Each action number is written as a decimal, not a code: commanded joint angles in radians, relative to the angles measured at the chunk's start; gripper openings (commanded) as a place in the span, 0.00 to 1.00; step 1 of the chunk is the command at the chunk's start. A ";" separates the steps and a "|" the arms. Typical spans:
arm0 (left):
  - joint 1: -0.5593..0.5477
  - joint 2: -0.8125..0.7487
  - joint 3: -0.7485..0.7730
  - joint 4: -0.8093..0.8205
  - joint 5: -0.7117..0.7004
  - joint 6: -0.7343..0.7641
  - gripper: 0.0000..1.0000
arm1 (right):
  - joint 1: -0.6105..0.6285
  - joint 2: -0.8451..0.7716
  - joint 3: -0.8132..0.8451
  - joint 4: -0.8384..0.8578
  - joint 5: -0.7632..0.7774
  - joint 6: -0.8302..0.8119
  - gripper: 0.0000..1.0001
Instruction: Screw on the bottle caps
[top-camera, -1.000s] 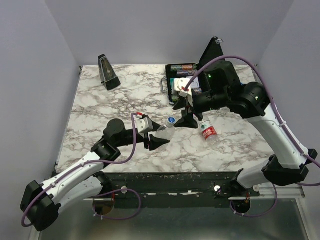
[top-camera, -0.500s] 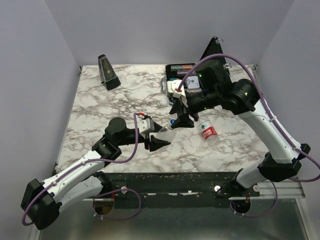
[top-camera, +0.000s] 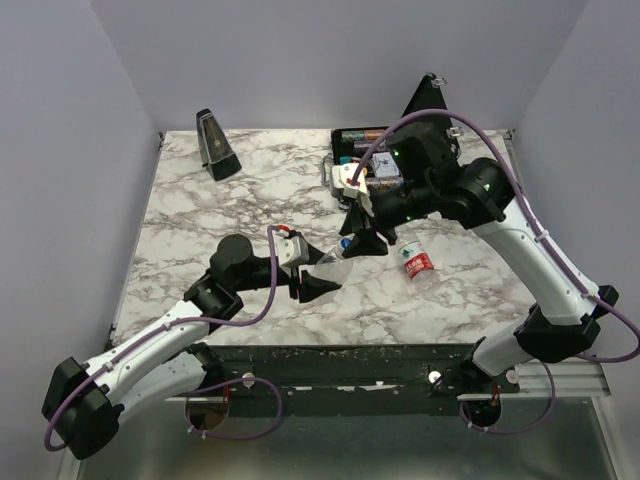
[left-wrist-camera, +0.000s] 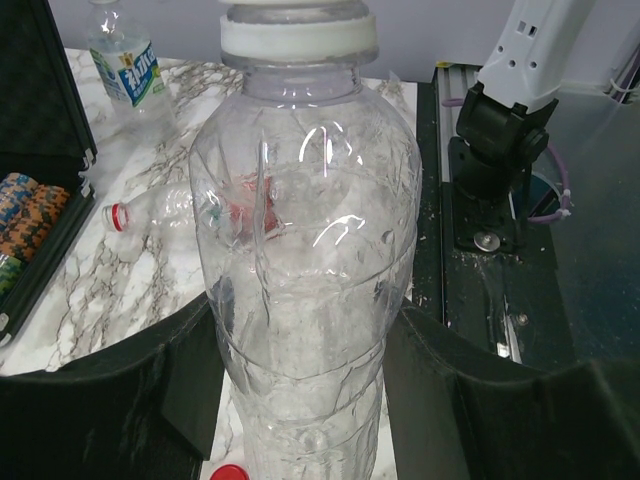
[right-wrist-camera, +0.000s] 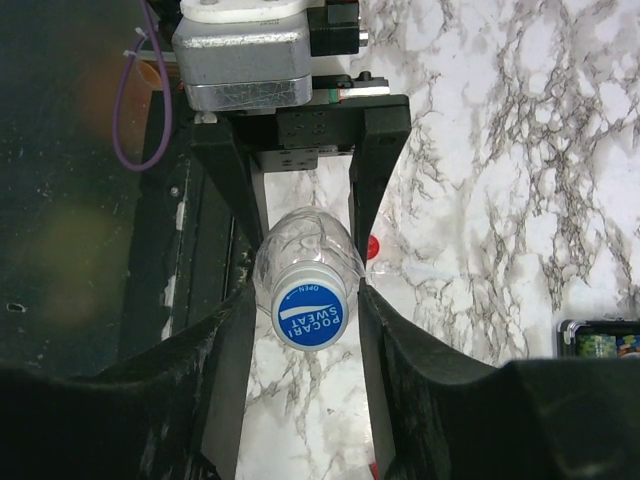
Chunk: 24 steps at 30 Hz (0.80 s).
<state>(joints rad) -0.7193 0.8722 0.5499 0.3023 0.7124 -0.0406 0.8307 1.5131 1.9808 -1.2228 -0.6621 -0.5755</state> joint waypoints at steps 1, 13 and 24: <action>0.003 0.005 0.038 0.003 -0.007 0.018 0.11 | 0.005 0.015 -0.016 -0.027 0.007 0.014 0.50; 0.001 0.013 0.038 -0.017 -0.332 0.036 0.08 | 0.005 0.045 -0.059 0.025 0.093 0.189 0.25; -0.074 0.060 0.061 0.055 -0.994 0.229 0.07 | 0.005 0.095 -0.124 0.210 0.461 0.928 0.08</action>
<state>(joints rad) -0.7620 0.9070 0.5499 0.2028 0.1585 0.0948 0.8162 1.6215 1.9316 -1.0298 -0.3450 -0.0757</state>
